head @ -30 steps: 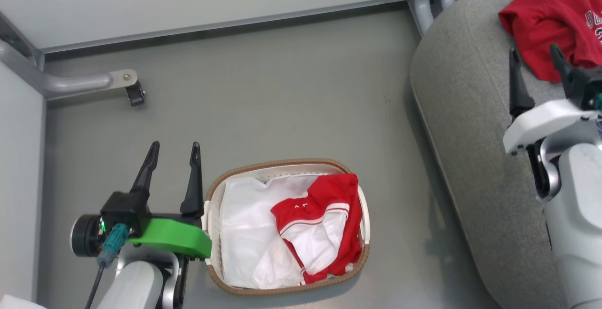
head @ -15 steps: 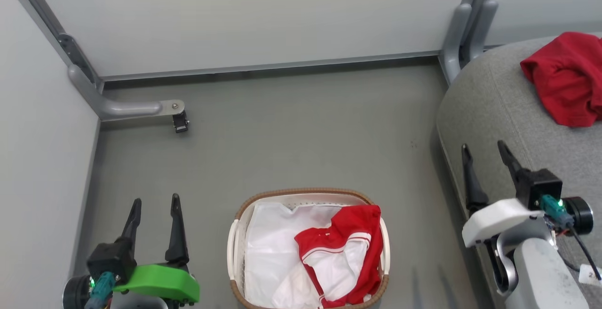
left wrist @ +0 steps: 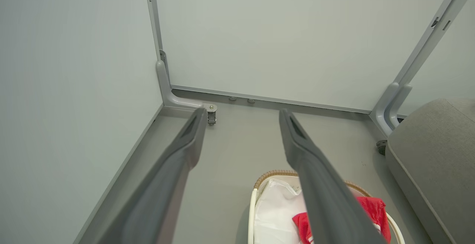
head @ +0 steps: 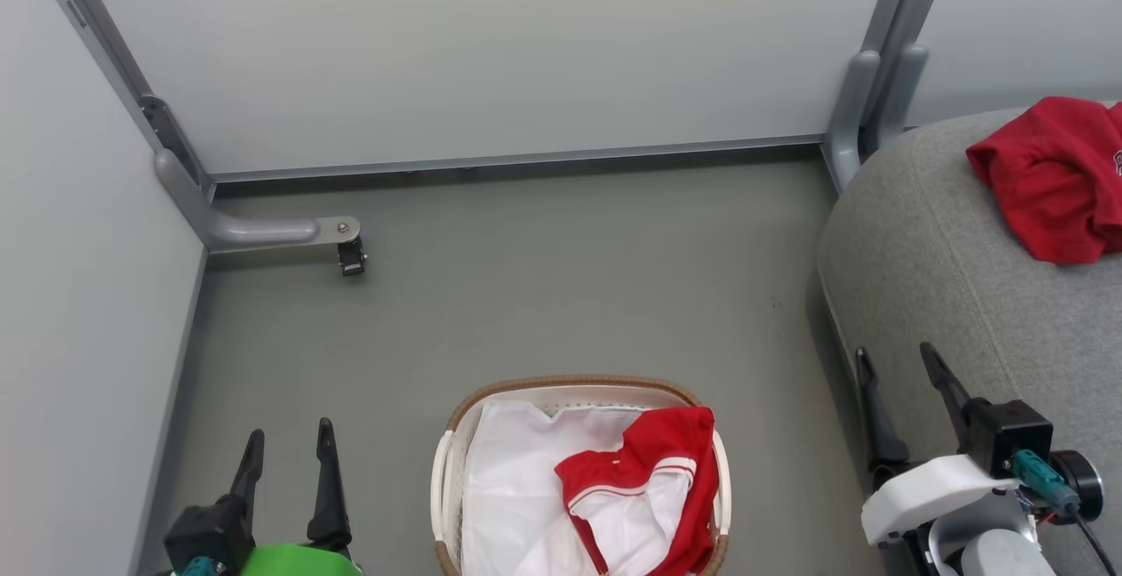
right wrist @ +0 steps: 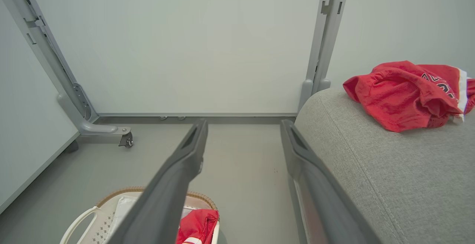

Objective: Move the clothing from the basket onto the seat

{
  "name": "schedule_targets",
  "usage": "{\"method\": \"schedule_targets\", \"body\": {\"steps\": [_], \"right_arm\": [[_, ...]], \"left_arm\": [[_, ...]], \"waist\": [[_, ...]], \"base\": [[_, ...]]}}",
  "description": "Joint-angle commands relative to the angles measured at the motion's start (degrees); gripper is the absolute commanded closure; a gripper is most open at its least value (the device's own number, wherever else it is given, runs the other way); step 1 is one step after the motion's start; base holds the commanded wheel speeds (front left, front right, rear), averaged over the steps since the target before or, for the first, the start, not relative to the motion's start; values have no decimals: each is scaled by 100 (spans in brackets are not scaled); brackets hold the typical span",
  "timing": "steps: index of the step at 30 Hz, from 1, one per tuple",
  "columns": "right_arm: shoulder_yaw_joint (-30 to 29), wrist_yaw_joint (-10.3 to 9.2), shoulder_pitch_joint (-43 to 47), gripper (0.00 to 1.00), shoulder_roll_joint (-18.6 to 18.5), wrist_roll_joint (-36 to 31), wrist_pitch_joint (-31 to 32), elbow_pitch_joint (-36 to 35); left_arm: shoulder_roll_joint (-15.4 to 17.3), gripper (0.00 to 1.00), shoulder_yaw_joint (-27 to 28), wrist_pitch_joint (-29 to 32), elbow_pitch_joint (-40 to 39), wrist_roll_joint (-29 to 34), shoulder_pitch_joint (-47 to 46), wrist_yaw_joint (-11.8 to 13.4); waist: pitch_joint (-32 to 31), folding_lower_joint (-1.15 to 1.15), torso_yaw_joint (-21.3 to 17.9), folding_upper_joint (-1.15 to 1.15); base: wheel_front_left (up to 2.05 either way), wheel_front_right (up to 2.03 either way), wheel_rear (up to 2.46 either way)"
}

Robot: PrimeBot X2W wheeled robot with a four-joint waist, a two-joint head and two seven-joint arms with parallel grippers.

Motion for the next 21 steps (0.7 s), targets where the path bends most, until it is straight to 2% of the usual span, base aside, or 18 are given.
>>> {"method": "schedule_targets", "body": {"steps": [1,21], "right_arm": [[30,-8,118,0,-21,38,-24,-48],[236,-8,189,0,-21,121,-26,-149]], "left_arm": [[-20,0,24,3,37,89,89,-48],[-211,0,207,3,290,301,-42,-306]], "waist": [[-25,0,-19,0],[-98,0,-54,0]], "base": [[0,0,0],[0,0,0]]}}
